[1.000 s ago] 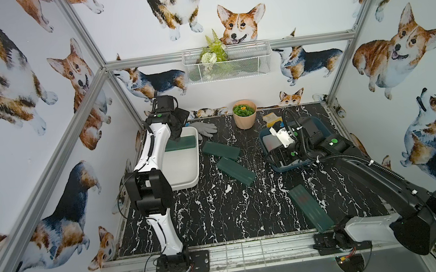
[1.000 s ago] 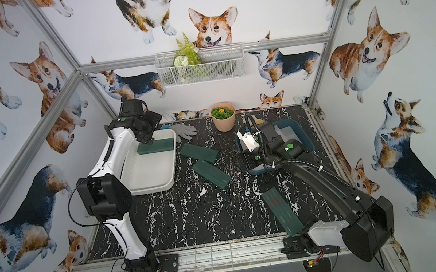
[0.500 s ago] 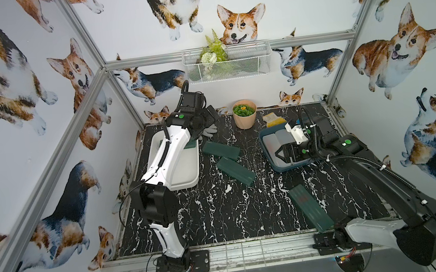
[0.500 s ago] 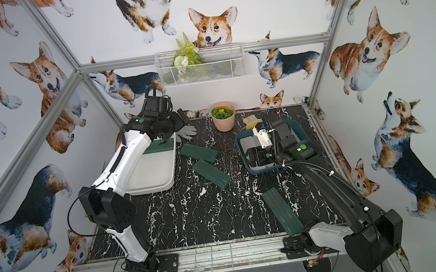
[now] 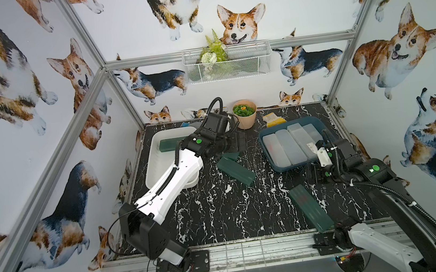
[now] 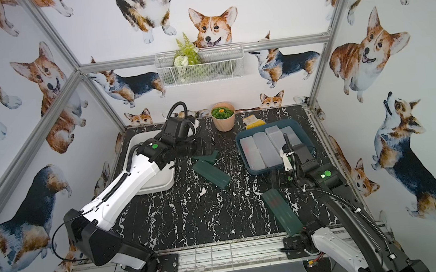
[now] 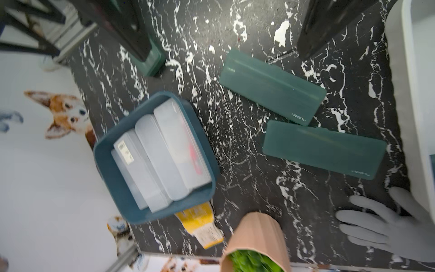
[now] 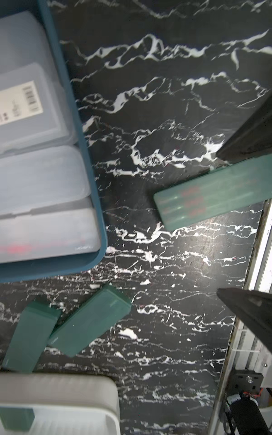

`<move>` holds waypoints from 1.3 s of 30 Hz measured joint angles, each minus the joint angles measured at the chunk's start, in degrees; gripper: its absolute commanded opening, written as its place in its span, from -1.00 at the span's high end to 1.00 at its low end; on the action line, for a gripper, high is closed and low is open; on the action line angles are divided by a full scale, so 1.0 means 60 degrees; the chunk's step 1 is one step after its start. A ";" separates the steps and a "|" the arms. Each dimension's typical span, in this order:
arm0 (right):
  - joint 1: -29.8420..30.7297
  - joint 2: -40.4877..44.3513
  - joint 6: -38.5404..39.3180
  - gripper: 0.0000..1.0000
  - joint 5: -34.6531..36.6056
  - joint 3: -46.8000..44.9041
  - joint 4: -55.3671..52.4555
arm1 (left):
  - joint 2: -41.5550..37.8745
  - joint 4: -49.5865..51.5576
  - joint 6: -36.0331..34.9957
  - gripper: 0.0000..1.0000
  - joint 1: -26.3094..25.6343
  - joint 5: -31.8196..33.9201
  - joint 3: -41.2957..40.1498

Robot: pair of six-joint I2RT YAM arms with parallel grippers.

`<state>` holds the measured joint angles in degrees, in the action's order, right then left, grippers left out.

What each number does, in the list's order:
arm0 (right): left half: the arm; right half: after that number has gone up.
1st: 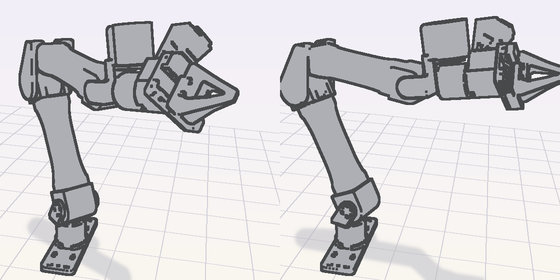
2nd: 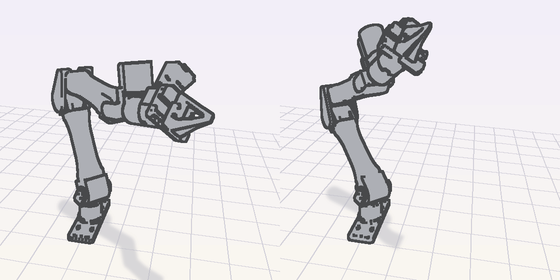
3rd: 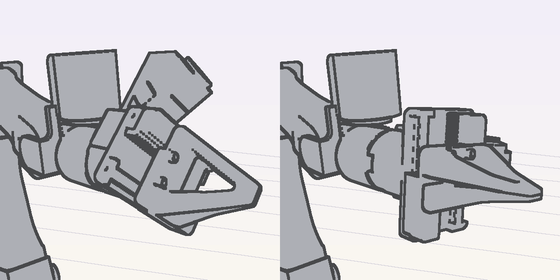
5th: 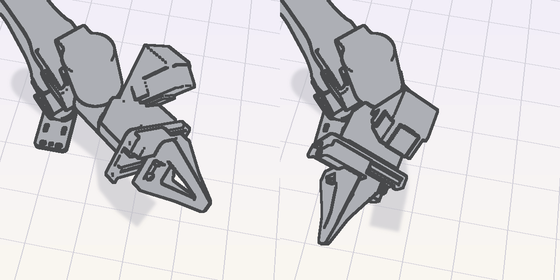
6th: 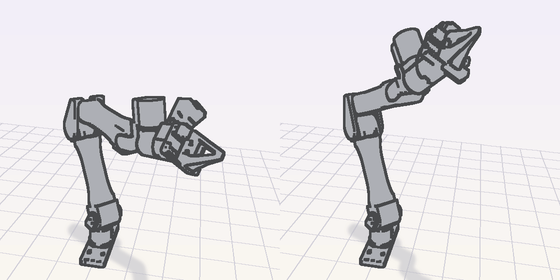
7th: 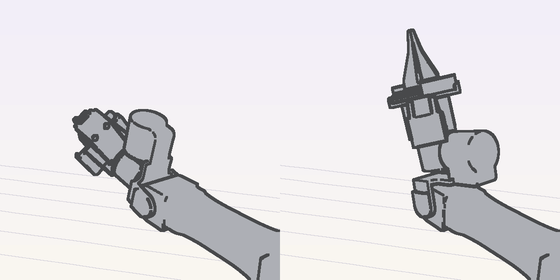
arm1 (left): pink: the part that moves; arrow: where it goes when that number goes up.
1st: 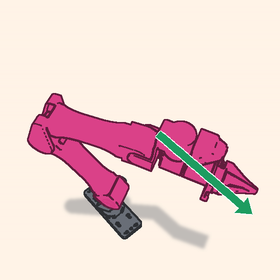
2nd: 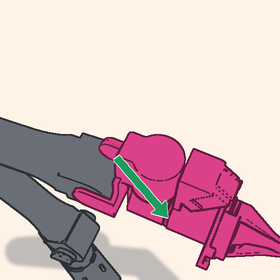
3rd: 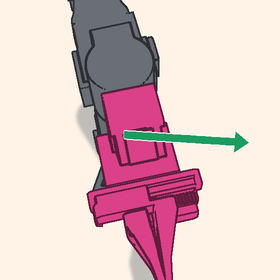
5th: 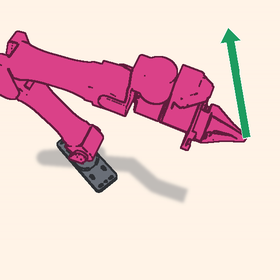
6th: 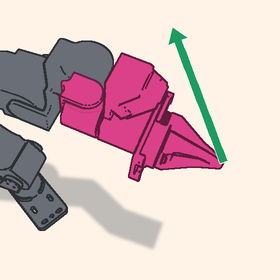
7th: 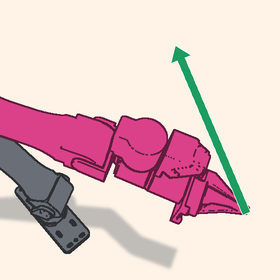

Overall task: Place the pencil cases by color into the storage box
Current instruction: Move the pencil case to the center of the board.

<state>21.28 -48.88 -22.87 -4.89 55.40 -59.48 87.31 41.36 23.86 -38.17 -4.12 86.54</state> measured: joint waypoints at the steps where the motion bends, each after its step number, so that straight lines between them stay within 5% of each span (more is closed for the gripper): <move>1: 0.0018 -0.0051 -0.0102 -0.71 0.0109 0.0113 -0.0193 | -0.0160 0.0124 -0.0229 -1.00 -0.0160 -0.0015 -0.0259; 8: 0.1421 -0.0630 -0.0783 -0.71 0.1024 0.0106 -0.0586 | -0.1934 0.0047 -0.1045 -1.00 -0.0572 -0.0372 -0.2324; 14: 0.2157 -0.1184 -0.1253 -0.73 0.1468 -0.0619 -0.0262 | -0.2783 -0.0055 -0.1242 -1.00 -0.0586 -0.0579 -0.2805; 28: 0.2266 -0.1953 -0.2208 -0.73 0.1555 -0.3016 0.2342 | -0.2874 -0.0310 -0.1450 -0.99 -0.0586 -0.0761 -0.2973; 39: 0.2452 -0.2612 -0.1905 -0.72 0.1566 -0.3490 0.3490 | -0.2685 -0.0561 -0.1515 -1.00 -0.0586 -0.0845 -0.2969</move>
<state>35.99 -64.55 -34.30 4.51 34.46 -38.54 71.20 38.00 14.76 -41.69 -9.19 68.73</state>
